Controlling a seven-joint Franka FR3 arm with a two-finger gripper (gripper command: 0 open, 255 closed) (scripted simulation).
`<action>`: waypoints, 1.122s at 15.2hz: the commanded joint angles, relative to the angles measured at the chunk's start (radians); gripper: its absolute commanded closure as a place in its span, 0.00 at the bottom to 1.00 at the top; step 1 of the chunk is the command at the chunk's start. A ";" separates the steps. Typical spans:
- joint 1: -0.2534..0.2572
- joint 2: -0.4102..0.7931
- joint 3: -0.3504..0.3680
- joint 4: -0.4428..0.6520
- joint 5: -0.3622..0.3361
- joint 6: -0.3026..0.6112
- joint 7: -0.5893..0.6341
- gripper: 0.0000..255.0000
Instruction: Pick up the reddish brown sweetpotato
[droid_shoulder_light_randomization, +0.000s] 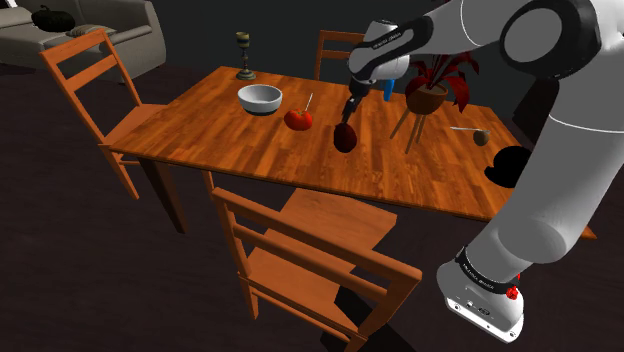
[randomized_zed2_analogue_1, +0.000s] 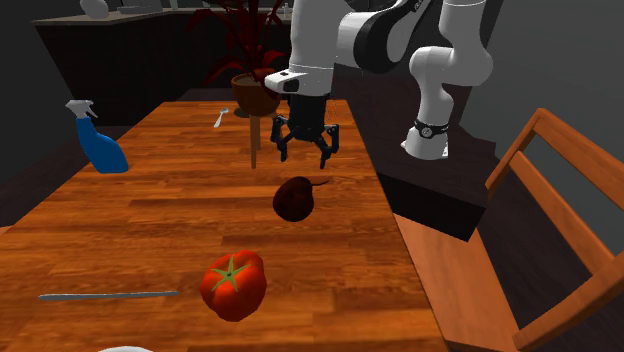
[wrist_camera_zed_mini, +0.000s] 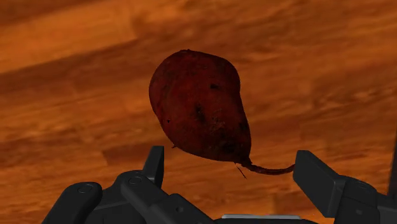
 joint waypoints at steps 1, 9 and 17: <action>-0.004 0.027 0.005 0.011 0.014 0.020 -0.012 0.00; -0.010 0.070 0.014 -0.008 0.035 0.080 -0.028 1.00; -0.010 0.068 0.013 -0.010 0.035 0.080 -0.029 1.00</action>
